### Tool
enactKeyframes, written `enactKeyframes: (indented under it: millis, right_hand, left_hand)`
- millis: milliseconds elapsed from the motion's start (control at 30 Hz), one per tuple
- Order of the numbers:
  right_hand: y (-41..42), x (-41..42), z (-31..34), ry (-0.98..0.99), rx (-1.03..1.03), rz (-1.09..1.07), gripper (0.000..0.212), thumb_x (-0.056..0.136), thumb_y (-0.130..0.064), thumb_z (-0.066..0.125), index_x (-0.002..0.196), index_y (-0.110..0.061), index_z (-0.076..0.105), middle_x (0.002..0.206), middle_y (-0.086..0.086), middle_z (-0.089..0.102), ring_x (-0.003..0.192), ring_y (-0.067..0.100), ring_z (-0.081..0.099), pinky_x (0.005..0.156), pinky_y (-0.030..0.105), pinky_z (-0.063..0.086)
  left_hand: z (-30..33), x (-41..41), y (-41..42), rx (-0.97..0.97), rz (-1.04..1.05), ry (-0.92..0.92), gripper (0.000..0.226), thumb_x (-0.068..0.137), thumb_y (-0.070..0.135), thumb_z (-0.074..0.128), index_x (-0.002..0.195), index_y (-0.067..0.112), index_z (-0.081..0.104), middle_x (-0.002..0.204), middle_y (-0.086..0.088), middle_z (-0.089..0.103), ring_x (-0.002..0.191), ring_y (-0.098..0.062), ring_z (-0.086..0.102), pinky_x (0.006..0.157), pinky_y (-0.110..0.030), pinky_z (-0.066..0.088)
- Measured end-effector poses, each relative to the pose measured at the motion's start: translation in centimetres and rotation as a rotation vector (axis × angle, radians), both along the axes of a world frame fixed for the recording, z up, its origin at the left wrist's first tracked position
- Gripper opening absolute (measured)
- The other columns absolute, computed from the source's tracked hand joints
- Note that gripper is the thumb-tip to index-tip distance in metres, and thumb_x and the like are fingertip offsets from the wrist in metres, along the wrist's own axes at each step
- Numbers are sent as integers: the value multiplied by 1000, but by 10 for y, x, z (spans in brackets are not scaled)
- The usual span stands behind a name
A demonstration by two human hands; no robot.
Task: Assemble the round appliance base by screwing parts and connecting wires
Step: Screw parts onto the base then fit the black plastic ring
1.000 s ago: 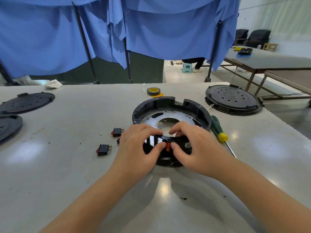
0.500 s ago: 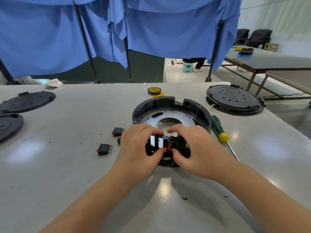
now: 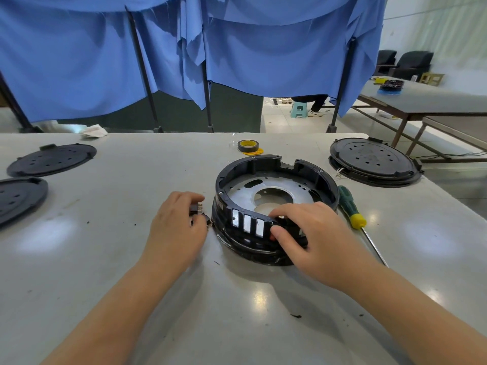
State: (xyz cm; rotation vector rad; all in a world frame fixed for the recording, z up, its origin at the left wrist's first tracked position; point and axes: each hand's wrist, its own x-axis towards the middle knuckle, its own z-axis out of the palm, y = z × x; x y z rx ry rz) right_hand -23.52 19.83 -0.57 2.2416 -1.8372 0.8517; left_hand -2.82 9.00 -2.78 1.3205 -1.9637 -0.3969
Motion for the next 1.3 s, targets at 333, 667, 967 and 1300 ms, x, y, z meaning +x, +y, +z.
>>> enactKeyframes:
  millis: [333, 667, 967, 1300]
  right_hand:
    - [-1, -3, -2, 7, -33, 0, 20, 90, -35, 54, 103, -24, 64, 82, -14, 66, 72, 5, 54, 75, 23, 39]
    - [-1, -3, -2, 12, 4, 0, 23, 91, -37, 52, 107, -25, 63, 85, -15, 67, 76, 3, 56, 76, 16, 36]
    - [-2, -4, -2, 13, -3, 2, 23, 91, -40, 49, 104, -25, 62, 84, -15, 64, 76, 7, 54, 79, 27, 41]
    - [-3, -4, -3, 9, -9, 13, 20, 90, -38, 50, 101, -26, 62, 81, -17, 61, 73, 6, 52, 76, 28, 40]
  left_hand:
    - [-13, -3, -3, 63, 114, -342, 26, 87, 35, 56, 111, 24, 60, 112, 3, 57, 108, -23, 49, 88, -36, 35]
    - [0, -4, 4, 3, 14, 60, 16, 80, 17, 67, 91, 28, 62, 76, 19, 64, 61, 3, 55, 59, -13, 38]
    - [21, -13, 36, -98, -238, 386, 27, 84, 7, 67, 90, 34, 66, 74, 16, 65, 69, -7, 61, 62, -6, 42]
    - [15, -22, 50, -95, -455, 262, 24, 75, 15, 65, 89, 35, 63, 82, 15, 65, 67, -8, 67, 65, -16, 53]
